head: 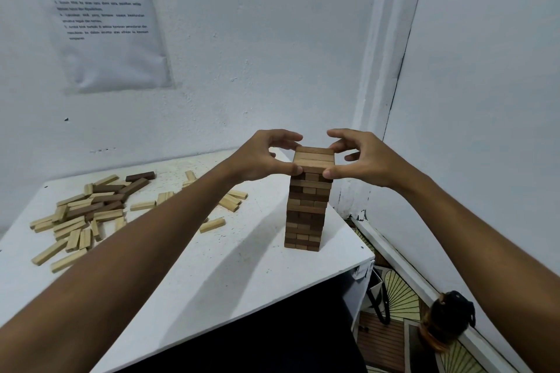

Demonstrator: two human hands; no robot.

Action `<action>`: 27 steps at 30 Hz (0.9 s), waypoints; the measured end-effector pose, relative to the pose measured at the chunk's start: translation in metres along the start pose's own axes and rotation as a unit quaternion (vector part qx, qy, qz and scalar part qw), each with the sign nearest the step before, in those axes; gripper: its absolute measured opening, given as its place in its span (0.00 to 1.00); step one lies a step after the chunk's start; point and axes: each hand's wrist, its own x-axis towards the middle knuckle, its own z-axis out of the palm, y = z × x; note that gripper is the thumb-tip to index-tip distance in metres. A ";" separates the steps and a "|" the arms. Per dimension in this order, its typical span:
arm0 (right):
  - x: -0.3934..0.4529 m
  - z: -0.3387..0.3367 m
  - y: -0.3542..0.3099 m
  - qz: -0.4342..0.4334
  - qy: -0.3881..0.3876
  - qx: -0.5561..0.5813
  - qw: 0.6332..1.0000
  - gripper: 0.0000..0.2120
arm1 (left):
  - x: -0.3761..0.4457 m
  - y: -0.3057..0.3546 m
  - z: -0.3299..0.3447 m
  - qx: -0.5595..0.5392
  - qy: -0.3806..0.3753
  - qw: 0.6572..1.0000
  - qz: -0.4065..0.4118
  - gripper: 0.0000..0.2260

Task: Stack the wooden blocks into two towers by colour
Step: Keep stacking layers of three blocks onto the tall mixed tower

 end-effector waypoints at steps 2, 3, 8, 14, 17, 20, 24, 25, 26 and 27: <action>0.000 0.000 0.000 0.002 0.000 0.000 1.000 0.46 | 0.000 0.000 0.000 0.002 0.000 1.000 0.002 0.34; 0.000 0.000 -0.001 0.003 -0.001 0.000 1.000 0.46 | 0.000 0.000 0.000 0.003 0.000 1.000 0.003 0.34; 0.000 0.000 -0.001 0.001 -0.005 0.000 1.000 0.46 | 0.000 -0.001 0.000 0.007 -0.003 1.000 0.004 0.33; 0.001 -0.001 0.003 -0.005 -0.005 0.010 1.000 0.43 | 0.000 -0.001 -0.001 0.003 -0.001 1.000 0.009 0.33; 0.000 -0.002 0.001 -0.010 -0.003 0.005 1.000 0.40 | -0.001 -0.001 -0.002 -0.004 -0.001 1.000 0.010 0.33; 0.000 -0.003 -0.007 -0.017 0.022 -0.014 1.000 0.32 | -0.004 0.000 -0.006 -0.005 0.002 1.000 0.007 0.34; 0.002 -0.004 -0.031 -0.060 0.099 -0.023 0.993 0.25 | -0.015 0.000 -0.020 0.003 0.016 1.000 0.008 0.33; 0.003 -0.002 -0.040 -0.080 0.117 -0.027 0.990 0.23 | -0.020 -0.001 -0.027 0.008 0.019 1.000 0.008 0.32; 0.004 0.000 -0.051 -0.100 0.133 -0.030 0.986 0.22 | -0.025 -0.001 -0.033 0.013 0.022 1.000 0.007 0.32; 0.006 0.005 -0.063 -0.122 0.143 -0.030 0.982 0.21 | -0.032 -0.003 -0.041 0.021 0.028 0.999 0.003 0.31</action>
